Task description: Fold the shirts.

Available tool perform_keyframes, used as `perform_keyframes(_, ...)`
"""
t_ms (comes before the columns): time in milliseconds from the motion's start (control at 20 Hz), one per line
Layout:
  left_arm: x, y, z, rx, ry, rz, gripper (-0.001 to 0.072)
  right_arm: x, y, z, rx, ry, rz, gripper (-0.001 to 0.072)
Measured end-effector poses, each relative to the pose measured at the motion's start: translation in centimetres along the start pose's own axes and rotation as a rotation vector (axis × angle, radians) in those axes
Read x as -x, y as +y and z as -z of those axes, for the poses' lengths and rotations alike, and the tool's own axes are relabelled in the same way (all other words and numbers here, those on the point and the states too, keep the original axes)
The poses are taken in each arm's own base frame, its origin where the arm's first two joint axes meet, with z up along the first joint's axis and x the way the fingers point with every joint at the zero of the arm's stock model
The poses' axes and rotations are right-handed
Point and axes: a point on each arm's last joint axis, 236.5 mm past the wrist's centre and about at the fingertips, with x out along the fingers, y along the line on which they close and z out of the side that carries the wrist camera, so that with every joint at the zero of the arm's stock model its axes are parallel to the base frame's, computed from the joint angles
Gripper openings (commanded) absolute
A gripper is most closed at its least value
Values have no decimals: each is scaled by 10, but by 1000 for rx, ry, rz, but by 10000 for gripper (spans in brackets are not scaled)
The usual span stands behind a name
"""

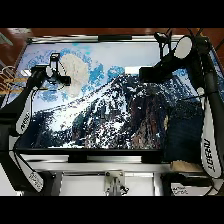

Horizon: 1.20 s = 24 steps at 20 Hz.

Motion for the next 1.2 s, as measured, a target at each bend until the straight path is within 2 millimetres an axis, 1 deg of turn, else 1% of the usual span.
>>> perform_keyframes(100, -9, 1, 5, -19, 12, -5, 247, 0, 2, 1, 1, 4, -7, 455)
perform_keyframes(150, -11, 1, 6, -22, 13, -6, 60, 0, 3, 2, 0, 10, -13, 455)
perform_keyframes(200, -13, 1, 6, -26, 12, -7, 32, 0, 5, 4, -1, 18, -19, 456)
perform_keyframes(250, -13, 1, 5, -30, 12, -7, 31, 0, 6, 7, -1, 29, -25, 455)
perform_keyframes(300, -10, 1, 2, -30, 7, -7, 30, 0, 7, 9, -2, 38, -30, 434)
perform_keyframes(350, -6, 2, -2, -32, 4, -7, 30, 0, 7, 11, -2, 45, -31, 358)
perform_keyframes(400, 2, 1, -9, -29, 1, -3, 29, 0, 7, 12, -2, 52, -30, 228)
perform_keyframes(450, 12, -2, -19, -19, -9, 11, 29, 0, 6, 13, -1, 54, -27, 182)
perform_keyframes(500, 29, -7, -32, -10, -27, 29, 29, 1, 4, 13, 0, 56, -15, 264)
perform_keyframes(550, 49, -16, -46, 0, -54, 58, 29, 2, 2, 13, 0, 54, -6, 412)
perform_keyframes(600, 76, -29, -63, 0, -94, 99, 29, 7, 1, 12, -2, 46, 0, 458)
perform_keyframes(650, 106, -42, -79, -10, -145, 135, 29, 17, 4, 7, -4, 19, -2, 458)
perform_keyframes(750, 183, -74, -108, -60, -271, 202, 29, 49, 11, -5, 4, -63, -5, 458)
perform_keyframes(850, 271, -109, -124, -122, -404, 264, 29, 97, 13, -22, 24, -193, 27, 458)
perform_keyframes(900, 309, -124, -126, -148, -460, 290, 30, 124, 9, -28, 29, -264, 62, 458)
perform_keyframes(950, 342, -138, -123, -175, -498, 315, 30, 151, 4, -30, 28, -328, 99, 458)
perform_keyframes(1000, 371, -152, -117, -202, -526, 342, 30, 179, -1, -30, 26, -391, 139, 458)
perform_keyframes(1050, 393, -166, -109, -225, -539, 370, 30, 202, -7, -28, 23, -440, 175, 458)
perform_keyframes(1100, 408, -182, -98, -239, -536, 406, 30, 224, -12, -23, 16, -482, 209, 458)
perform_keyframes(1150, 415, -200, -87, -247, -516, 449, 30, 243, -17, -15, 7, -511, 241, 459)
perform_keyframes(1200, 415, -222, -70, -265, -471, 502, 30, 258, -22, -9, -1, -533, 267, 459)
